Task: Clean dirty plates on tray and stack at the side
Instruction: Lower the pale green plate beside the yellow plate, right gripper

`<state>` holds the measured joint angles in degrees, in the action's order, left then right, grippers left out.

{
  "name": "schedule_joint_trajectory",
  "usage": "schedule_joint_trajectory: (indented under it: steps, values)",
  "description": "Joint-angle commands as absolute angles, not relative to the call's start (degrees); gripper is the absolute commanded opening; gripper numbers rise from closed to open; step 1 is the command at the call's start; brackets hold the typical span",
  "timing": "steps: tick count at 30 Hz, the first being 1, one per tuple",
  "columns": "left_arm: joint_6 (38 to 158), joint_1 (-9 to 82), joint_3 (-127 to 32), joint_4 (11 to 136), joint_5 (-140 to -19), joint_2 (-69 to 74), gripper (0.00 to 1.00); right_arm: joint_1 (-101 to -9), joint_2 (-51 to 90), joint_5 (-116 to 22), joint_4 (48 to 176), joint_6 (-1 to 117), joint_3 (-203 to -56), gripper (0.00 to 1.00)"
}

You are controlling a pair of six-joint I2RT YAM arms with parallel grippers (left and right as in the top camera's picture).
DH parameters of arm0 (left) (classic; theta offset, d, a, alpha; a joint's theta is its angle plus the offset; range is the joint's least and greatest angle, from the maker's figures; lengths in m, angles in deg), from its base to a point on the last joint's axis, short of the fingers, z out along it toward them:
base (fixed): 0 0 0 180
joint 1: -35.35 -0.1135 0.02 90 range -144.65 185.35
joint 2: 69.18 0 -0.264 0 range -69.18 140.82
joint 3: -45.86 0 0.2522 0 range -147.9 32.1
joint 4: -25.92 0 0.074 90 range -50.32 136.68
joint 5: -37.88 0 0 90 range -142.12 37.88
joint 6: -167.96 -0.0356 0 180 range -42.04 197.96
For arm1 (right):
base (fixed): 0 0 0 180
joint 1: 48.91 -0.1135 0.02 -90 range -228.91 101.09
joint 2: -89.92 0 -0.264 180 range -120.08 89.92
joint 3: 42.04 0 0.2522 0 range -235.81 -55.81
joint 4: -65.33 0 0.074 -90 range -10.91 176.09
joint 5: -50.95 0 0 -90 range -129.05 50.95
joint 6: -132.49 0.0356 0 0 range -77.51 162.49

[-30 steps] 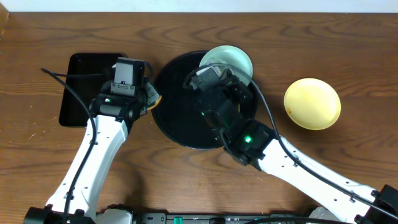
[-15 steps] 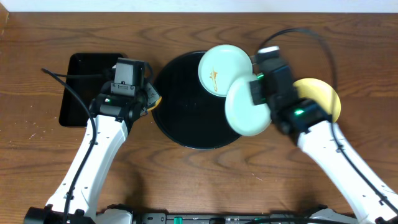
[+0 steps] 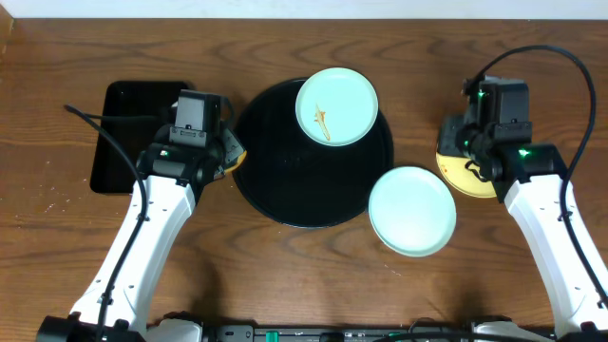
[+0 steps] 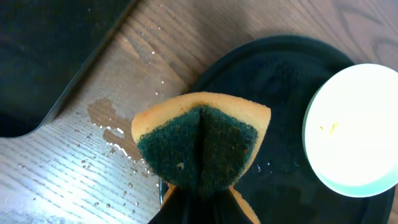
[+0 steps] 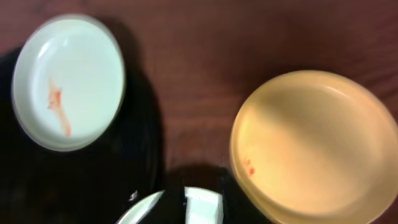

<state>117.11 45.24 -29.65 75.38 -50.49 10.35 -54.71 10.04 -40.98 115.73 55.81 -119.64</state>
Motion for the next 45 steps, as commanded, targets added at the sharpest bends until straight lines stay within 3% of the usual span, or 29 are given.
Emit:
schedule_joint_trajectory:
  steps: [1,5,19,27,45]
  values:
    - [117.4,45.0,-30.6,75.4,-50.2,10.7,0.08,-54.6,8.4,-46.7,118.6,56.9,-119.7,0.32]
    - [117.4,45.0,-30.6,75.4,-50.2,10.7,0.08,-54.6,4.8,-49.6,124.9,58.4,-119.7,0.45]
    - [117.4,45.0,-30.6,75.4,-50.2,10.7,0.08,-54.5,1.1,-45.9,141.1,58.8,-118.6,0.52]
    - [117.4,45.0,-30.6,75.4,-50.2,10.9,0.07,-51.7,1.1,-41.9,134.7,61.3,-111.8,0.57]
    - [117.5,45.0,-30.6,75.4,-50.2,15.5,0.08,-43.7,1.1,-37.6,125.9,58.0,-101.7,0.51]
